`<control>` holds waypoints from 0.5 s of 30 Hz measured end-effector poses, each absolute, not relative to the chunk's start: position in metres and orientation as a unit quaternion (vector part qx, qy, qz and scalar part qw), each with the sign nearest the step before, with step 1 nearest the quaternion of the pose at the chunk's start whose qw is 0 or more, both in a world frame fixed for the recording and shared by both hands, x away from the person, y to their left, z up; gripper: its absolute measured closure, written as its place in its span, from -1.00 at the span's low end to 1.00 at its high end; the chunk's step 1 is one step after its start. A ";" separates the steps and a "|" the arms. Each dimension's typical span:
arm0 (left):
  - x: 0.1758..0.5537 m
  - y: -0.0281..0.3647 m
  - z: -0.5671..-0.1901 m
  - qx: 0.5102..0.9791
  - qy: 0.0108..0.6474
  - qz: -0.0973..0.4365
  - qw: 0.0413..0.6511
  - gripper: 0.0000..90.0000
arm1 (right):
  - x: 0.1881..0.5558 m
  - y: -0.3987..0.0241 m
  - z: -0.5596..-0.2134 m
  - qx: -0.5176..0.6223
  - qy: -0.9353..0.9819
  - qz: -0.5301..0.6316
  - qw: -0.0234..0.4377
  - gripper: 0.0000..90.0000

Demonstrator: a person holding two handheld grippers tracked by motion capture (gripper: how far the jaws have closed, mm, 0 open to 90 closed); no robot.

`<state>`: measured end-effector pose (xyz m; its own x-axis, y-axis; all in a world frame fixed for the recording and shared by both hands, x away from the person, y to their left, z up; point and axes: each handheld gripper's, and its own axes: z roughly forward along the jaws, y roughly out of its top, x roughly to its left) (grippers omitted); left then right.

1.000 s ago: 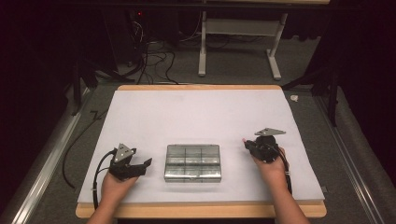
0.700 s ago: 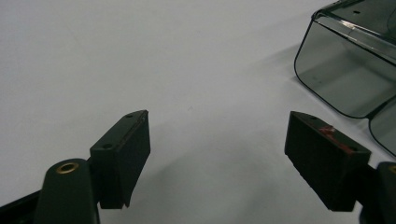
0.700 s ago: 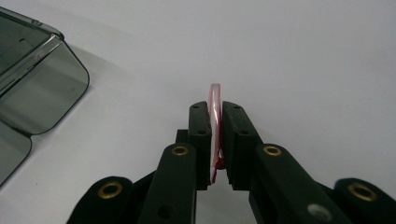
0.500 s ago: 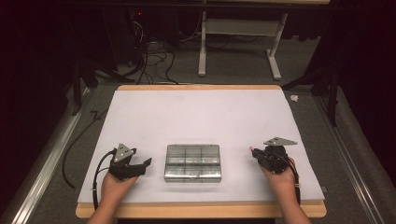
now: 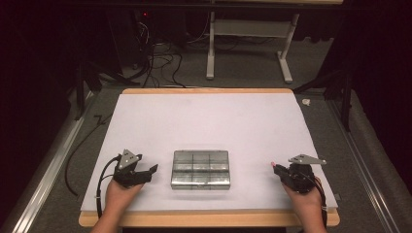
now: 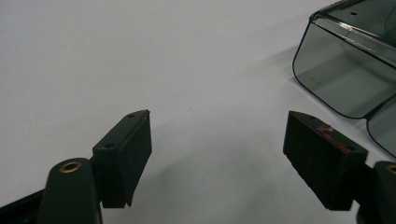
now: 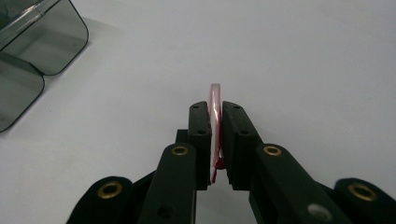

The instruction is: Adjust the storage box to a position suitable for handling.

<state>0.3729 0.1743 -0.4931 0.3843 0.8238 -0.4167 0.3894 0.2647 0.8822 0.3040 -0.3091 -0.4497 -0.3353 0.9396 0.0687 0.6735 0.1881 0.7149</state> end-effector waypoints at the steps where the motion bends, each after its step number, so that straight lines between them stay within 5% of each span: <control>1: 0.373 0.174 -0.493 0.579 0.524 0.181 0.598 -0.46 | 0.302 -0.310 -0.450 0.541 0.745 0.336 0.200 0.85; 15: 0.373 0.175 -0.493 0.576 0.526 0.178 0.599 -0.45 | 0.293 -0.317 -0.470 0.548 0.748 0.317 0.199 0.84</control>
<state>0.3731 0.1745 -0.4928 0.3827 0.8201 -0.4255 0.3928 0.2724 0.8784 0.2926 -0.3167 -0.4704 -0.3201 0.9460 0.0504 0.6942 0.1980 0.6920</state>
